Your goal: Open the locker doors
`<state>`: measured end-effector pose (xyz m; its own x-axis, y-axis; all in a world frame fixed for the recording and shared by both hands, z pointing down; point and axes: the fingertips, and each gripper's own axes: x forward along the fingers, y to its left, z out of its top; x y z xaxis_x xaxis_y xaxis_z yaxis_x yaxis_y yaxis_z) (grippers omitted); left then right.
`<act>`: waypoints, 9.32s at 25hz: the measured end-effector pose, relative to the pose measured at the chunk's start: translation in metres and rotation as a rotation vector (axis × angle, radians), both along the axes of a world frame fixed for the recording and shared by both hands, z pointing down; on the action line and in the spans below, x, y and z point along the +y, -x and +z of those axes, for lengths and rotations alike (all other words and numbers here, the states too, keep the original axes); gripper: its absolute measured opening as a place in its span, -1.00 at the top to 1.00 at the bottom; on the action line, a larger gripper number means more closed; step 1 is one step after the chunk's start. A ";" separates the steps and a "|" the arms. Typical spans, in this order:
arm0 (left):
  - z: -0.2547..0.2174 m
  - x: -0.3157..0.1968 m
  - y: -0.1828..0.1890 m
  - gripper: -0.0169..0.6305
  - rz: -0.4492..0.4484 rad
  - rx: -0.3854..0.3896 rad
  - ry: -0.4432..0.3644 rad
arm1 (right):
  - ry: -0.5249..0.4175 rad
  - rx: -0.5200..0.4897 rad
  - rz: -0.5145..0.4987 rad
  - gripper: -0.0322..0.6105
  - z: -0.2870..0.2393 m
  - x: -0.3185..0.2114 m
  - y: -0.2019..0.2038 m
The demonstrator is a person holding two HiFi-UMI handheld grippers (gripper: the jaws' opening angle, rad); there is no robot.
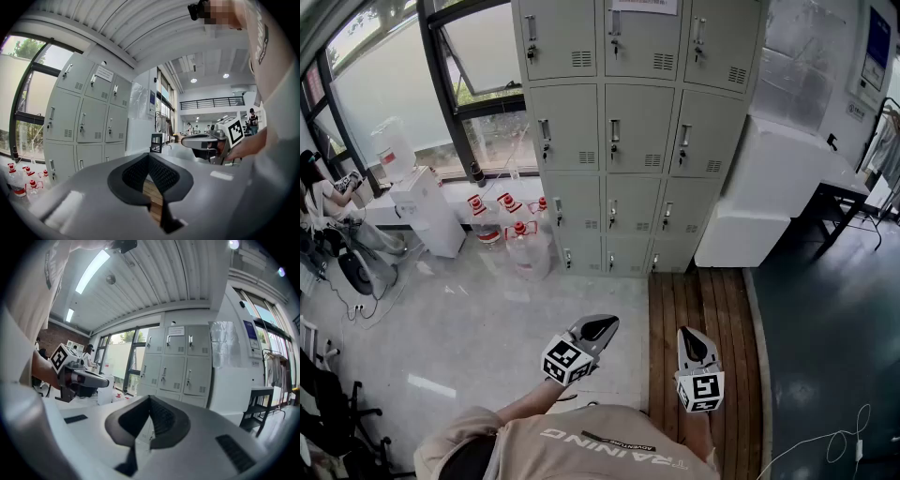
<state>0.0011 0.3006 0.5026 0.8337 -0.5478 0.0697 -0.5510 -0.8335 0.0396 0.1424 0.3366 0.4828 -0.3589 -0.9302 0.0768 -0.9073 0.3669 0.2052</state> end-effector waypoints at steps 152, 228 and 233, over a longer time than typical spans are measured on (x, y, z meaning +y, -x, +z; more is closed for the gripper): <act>0.032 -0.575 -0.156 0.93 0.318 0.022 0.202 | 0.003 -0.090 0.174 0.56 -0.074 -0.597 -0.154; 0.017 -0.535 0.197 0.93 -0.236 0.041 0.123 | 0.076 -0.068 -0.125 0.86 -0.031 -0.597 0.171; 0.017 -0.558 0.186 0.93 -0.231 0.046 0.131 | 0.071 -0.112 -0.105 0.86 -0.040 -0.639 0.155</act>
<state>-0.1845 -0.2571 0.5200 0.6912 -0.7130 0.1177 -0.7215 -0.6718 0.1678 -0.0130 -0.3026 0.4429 -0.4639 -0.8808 0.0953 -0.8789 0.4710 0.0751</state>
